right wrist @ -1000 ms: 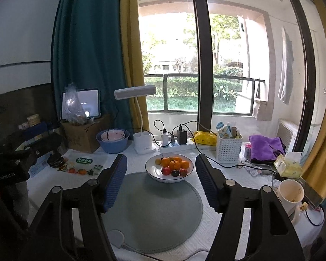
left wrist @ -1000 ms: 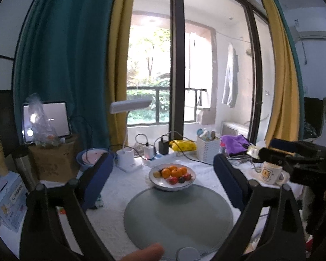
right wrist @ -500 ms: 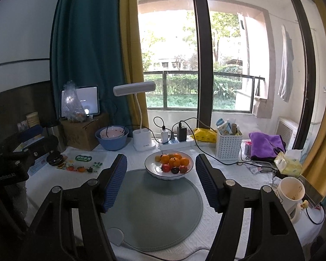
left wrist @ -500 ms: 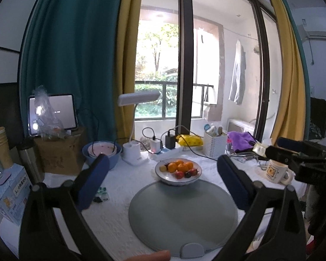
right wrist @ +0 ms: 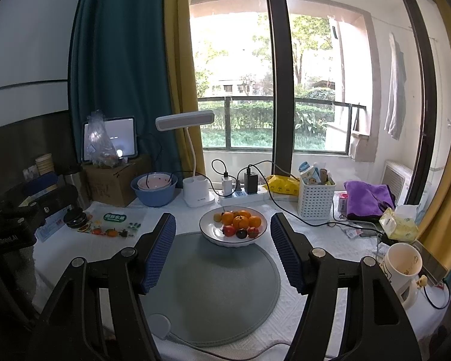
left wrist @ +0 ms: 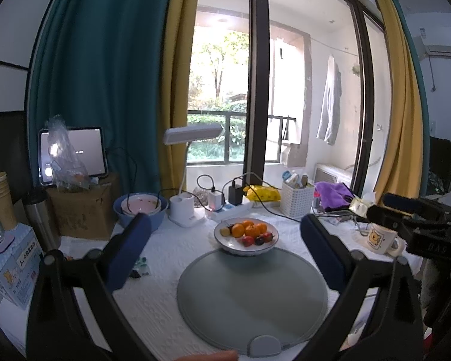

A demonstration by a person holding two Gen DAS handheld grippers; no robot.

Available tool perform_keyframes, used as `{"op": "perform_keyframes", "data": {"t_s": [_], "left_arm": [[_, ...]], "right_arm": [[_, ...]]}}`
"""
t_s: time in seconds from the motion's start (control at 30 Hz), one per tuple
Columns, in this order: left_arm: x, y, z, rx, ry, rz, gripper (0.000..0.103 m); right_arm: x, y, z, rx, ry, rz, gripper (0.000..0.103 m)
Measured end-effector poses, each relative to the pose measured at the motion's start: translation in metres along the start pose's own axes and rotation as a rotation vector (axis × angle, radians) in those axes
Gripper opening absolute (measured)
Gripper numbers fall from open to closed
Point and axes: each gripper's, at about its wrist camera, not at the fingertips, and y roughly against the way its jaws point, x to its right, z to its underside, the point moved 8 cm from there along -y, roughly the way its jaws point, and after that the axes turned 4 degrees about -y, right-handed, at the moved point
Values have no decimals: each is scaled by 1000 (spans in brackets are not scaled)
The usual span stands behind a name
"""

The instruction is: Organize fruits

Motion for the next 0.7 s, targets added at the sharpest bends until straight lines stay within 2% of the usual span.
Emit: {"op": "perform_keyframes", "data": {"t_s": [0.7], "left_arm": [[6, 4, -1, 2, -7, 21, 100]], "right_arm": [[0, 0, 1, -1, 0, 2, 69]]}}
